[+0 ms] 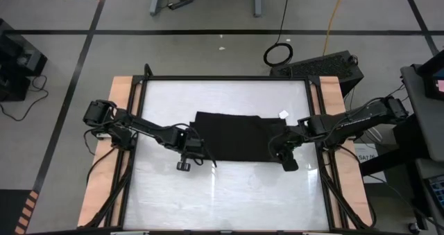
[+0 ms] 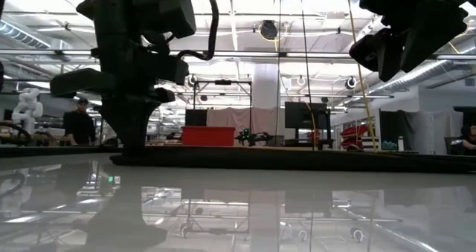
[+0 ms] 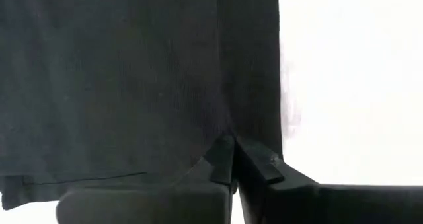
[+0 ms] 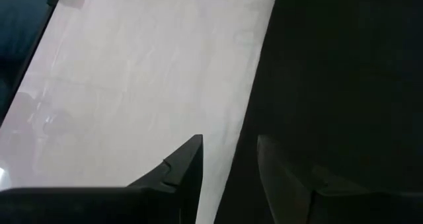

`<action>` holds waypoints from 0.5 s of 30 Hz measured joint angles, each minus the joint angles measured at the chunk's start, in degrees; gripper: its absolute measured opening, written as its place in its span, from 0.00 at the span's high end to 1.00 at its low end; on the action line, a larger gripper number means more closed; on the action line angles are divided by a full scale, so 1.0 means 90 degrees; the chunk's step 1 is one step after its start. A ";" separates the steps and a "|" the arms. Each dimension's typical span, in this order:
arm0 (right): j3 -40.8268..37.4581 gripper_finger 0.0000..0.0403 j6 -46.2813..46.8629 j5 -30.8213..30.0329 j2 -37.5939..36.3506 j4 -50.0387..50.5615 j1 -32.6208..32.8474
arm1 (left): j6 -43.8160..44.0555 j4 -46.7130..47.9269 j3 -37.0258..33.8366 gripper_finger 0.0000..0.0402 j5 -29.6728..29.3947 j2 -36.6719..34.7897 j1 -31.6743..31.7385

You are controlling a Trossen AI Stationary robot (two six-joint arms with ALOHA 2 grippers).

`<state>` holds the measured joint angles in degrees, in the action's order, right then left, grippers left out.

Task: Roll towel
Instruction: Roll the towel

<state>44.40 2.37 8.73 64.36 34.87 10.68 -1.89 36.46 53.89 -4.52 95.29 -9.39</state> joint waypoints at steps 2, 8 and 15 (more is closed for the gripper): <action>-0.0001 0.67 0.0007 0.0000 0.0000 0.0000 0.0000 | -0.0001 0.0041 0.0024 0.98 0.0001 0.0000 0.0010; -0.0002 0.67 0.0044 -0.0025 0.0000 0.0003 -0.0002 | -0.0043 0.0904 0.0612 0.98 -0.0730 -0.0011 -0.0041; -0.0002 0.67 0.0046 -0.0328 -0.0003 0.0003 -0.0007 | 0.0326 0.2111 0.1896 0.99 -0.1919 -0.0070 -0.0951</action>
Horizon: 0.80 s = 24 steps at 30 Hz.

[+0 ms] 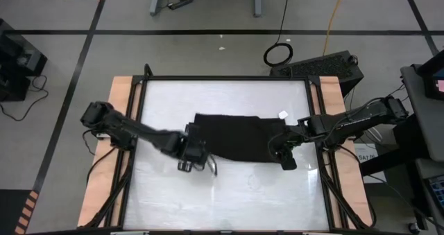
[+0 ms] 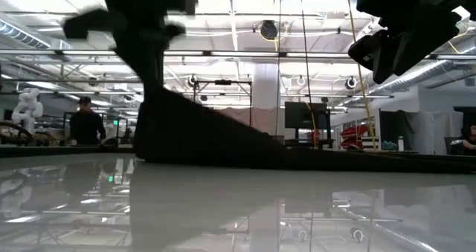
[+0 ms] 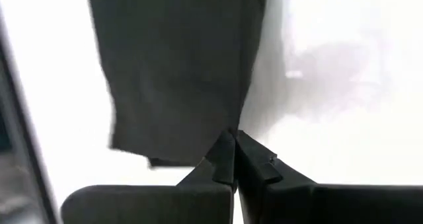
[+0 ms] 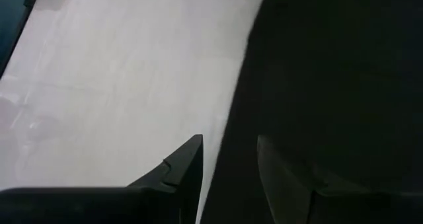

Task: Roll towel
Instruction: Roll the towel

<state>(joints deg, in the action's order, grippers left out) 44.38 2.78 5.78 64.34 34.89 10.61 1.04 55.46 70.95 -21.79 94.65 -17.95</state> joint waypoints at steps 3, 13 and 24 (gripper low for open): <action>-0.0002 0.67 -0.0050 -0.0015 0.0000 -0.0029 0.0000 | 0.0145 -0.0216 0.0104 0.99 -0.0596 0.0055 -0.0681; -0.0002 0.67 -0.0201 -0.0204 0.0000 -0.0291 0.0000 | 0.0708 -0.0198 0.0109 1.00 -0.0813 0.1927 -0.2342; -0.0002 0.67 -0.0061 -0.0129 0.0414 -0.1303 0.0000 | 0.1478 0.0238 0.0666 1.00 -0.1389 0.2618 -0.2580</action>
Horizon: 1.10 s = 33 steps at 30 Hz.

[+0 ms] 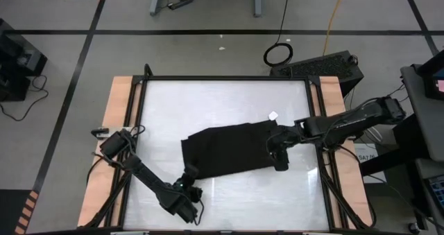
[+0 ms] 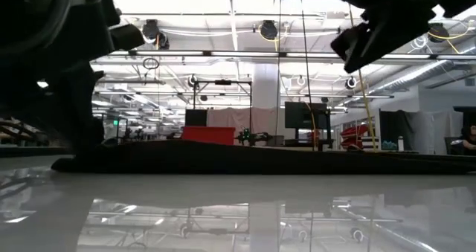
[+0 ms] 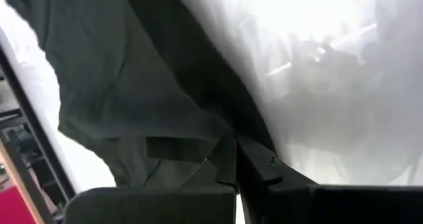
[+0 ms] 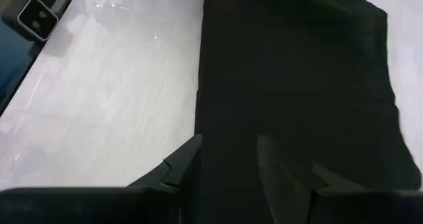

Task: Roll towel
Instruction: Roll the towel

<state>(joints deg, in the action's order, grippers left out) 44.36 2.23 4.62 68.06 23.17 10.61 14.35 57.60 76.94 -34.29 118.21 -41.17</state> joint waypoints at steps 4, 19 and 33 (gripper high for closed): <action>0.0000 0.67 0.0003 0.0161 0.0563 -0.0069 0.0000 | 0.0235 0.0380 0.0003 1.00 -0.0025 0.0000 -0.0012; -0.0002 0.67 -0.0139 0.0197 0.1833 0.0077 -0.0224 | 0.0877 0.0963 0.0018 1.00 -0.0201 0.0000 -0.0308; -0.0002 0.67 -0.0848 0.0161 0.1835 -0.1233 -0.0748 | 0.1243 0.0998 0.0018 1.00 -0.0266 0.0000 -0.0613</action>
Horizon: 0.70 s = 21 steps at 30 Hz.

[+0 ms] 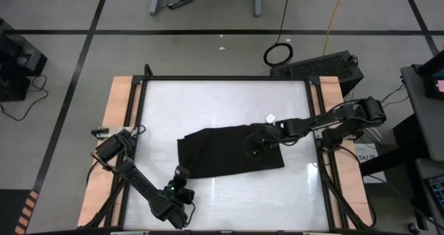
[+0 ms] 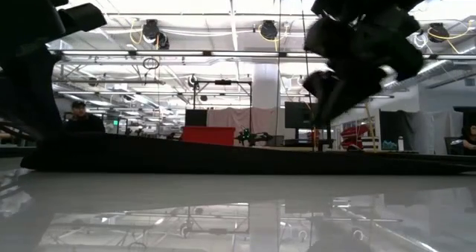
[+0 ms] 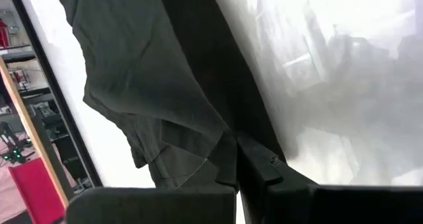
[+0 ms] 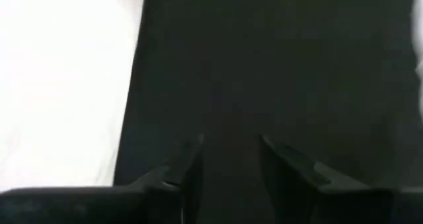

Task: Roll towel
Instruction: Roll the towel

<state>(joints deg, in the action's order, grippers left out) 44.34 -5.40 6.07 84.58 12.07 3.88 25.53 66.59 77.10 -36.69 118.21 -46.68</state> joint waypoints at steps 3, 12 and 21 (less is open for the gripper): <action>0.0000 0.67 -0.0343 0.0100 0.0000 -0.0918 -0.0213 | 0.0175 0.0058 0.0000 1.00 0.0000 0.0000 -0.0014; 0.0007 0.67 -0.0888 0.0643 -0.0002 -0.0967 -0.1120 | 0.0507 0.0253 -0.0131 1.00 0.0172 -0.0002 -0.0014; 0.0007 0.67 -0.1091 0.0124 0.0000 0.0888 -0.2044 | 0.0642 0.0321 -0.0175 1.00 0.0247 -0.0002 -0.0032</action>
<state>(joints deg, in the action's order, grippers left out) 44.40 -15.22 7.18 84.57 20.07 -14.51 31.31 69.47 75.53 -34.47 118.19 -46.97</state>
